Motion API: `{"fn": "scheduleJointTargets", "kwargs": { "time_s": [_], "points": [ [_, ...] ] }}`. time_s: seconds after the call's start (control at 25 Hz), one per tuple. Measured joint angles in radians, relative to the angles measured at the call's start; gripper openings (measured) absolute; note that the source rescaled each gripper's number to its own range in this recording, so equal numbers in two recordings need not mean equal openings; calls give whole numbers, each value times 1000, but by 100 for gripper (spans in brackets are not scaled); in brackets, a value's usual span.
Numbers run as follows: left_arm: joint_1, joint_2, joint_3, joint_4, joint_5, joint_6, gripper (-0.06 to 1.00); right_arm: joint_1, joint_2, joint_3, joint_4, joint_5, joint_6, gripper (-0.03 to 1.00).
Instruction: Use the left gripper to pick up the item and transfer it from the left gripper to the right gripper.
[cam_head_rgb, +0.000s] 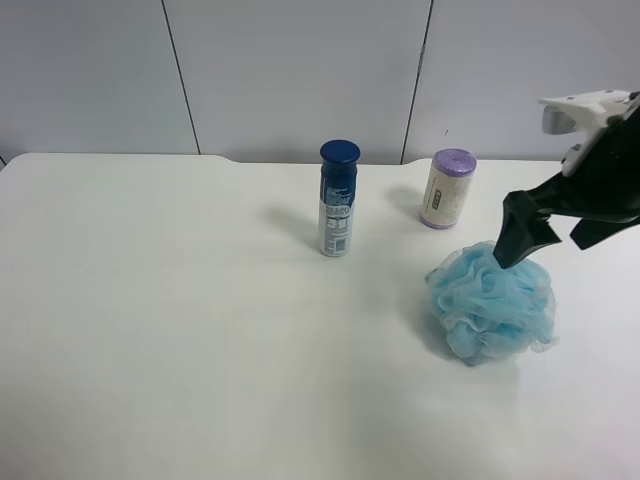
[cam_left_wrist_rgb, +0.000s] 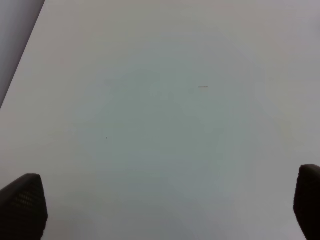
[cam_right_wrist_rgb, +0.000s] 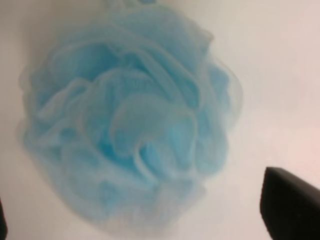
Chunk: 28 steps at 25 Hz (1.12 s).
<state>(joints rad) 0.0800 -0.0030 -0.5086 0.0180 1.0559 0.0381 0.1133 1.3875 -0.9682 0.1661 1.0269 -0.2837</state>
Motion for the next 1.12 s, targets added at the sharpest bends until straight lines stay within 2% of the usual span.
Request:
{"fn": "scheduleJointTargets", "kwargs": {
  "time_s": [0.44, 1.12],
  "points": [
    [0, 0, 0, 0, 0, 0, 100, 0, -468, 11, -2, 177, 17, 100],
    [0, 0, 0, 0, 0, 0, 100, 0, -1246, 364, -3, 193, 109, 100]
  ]
}}
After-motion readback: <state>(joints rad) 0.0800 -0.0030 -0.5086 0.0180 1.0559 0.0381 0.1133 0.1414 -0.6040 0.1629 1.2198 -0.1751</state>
